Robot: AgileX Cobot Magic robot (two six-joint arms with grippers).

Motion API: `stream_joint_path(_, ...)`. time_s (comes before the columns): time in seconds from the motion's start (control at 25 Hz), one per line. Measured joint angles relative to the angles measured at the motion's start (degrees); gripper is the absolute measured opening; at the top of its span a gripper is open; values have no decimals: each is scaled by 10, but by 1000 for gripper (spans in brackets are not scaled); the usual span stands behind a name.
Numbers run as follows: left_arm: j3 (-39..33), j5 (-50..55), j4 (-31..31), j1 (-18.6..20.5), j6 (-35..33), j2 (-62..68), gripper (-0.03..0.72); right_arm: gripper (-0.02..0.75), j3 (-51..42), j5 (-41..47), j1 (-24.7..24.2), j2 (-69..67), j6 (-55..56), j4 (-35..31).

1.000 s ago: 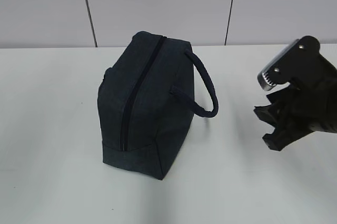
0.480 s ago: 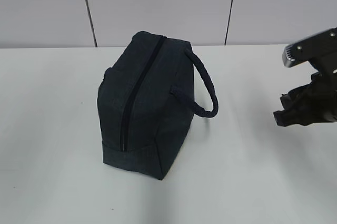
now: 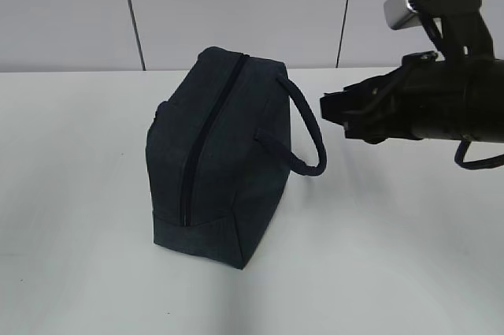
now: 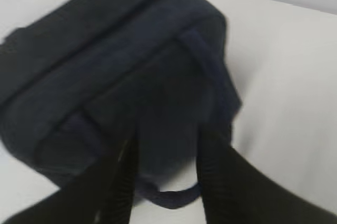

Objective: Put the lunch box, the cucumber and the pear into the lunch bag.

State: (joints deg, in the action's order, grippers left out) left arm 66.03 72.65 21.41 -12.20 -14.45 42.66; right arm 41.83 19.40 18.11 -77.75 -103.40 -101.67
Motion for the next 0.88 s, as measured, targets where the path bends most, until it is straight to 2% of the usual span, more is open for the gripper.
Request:
stream_joint_path(0.08, 0, -1, 0, 0, 0, 0, 445, 300, 1, 38, 0, 0, 9, 46)
stream_joint_path(0.16, 0, -1, 0, 0, 0, 0, 445, 300, 2, 59, 0, -1, 54, 131)
stream_joint_path(0.4, 0, -2, 0, 0, 0, 0, 445, 300, 3, 102, 0, -14, 340, 549)
stream_joint_path(0.52, 0, -2, 0, 0, 0, 0, 445, 300, 3, 112, 0, -21, 502, 701)
stream_joint_path(0.64, 0, -1, 0, 0, 1, 0, 445, 300, 3, 98, 0, -17, 619, 769)
stream_joint_path(0.88, 0, 1, -43, 0, 27, -15, 445, 299, 3, 76, 0, 48, 666, 789)
